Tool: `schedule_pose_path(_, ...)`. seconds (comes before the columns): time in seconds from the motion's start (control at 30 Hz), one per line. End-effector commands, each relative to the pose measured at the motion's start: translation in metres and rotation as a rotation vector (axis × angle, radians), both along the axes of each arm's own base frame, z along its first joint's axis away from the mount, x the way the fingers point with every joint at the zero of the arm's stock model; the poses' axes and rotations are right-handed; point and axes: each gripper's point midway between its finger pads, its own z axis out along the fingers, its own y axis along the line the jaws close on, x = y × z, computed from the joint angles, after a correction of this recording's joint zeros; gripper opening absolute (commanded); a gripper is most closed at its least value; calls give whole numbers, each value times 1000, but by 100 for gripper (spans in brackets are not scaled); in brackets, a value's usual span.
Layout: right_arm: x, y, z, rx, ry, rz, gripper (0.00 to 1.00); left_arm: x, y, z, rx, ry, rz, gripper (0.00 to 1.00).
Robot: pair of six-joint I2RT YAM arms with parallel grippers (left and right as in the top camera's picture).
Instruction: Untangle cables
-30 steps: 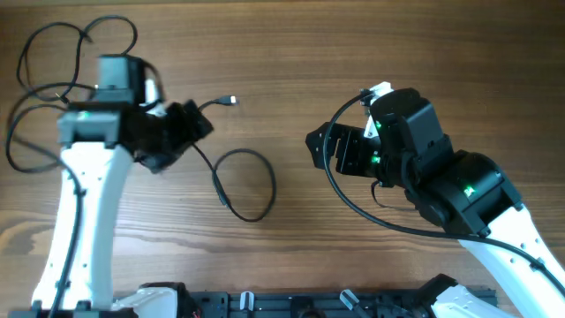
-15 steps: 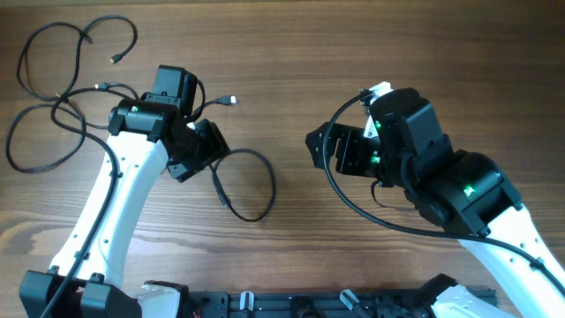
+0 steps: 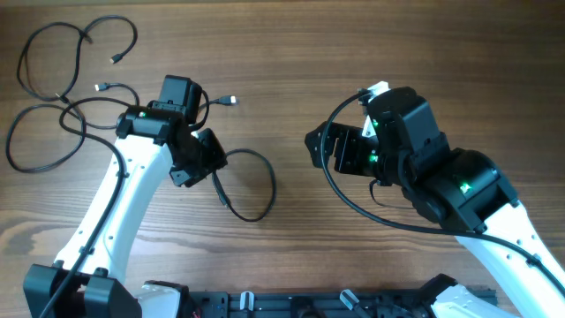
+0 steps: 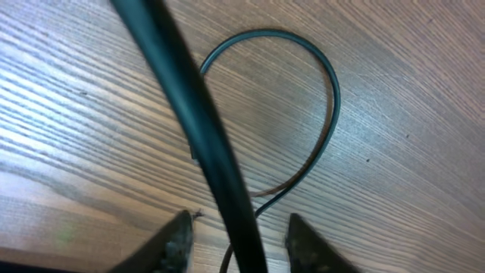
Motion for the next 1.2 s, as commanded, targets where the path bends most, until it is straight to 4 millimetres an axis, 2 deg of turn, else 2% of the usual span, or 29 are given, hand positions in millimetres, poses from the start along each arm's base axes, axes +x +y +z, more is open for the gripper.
schedule_pose_path(0.0,2,-1,-2,-6,5,-16,100,2,-1,-4,5,-2,-3,30)
schedule_pose_path(0.17,2,-1,-3,-7,6,-16,100,6,0,1,9,-18,-6,12)
schedule_pose_path(0.23,2,-2,-3,-9,8,-16,100,11,0,11,11,-39,-3,8)
schedule_pose_path(0.3,1,-2,-3,-11,9,-16,100,20,-1,30,6,-82,-26,4)
schedule_pose_path(0.47,2,-3,-4,-15,6,-21,100,37,-5,90,-11,-217,-54,4)
schedule_pose_path(0.57,3,-3,-4,-17,4,-24,100,48,-7,136,-28,-359,-75,4)
schedule_pose_path(0.73,4,-5,-4,-24,1,-32,100,53,-8,207,-48,-603,-115,4)
schedule_pose_path(0.87,6,-4,-5,-28,1,-34,100,47,-10,264,-92,-836,-119,4)
schedule_pose_path(1.03,9,-2,-13,-39,21,-35,100,26,-18,328,-183,-1078,-155,4)
schedule_pose_path(1.17,10,2,-19,-41,46,-25,100,18,-16,346,-190,-1147,-155,4)
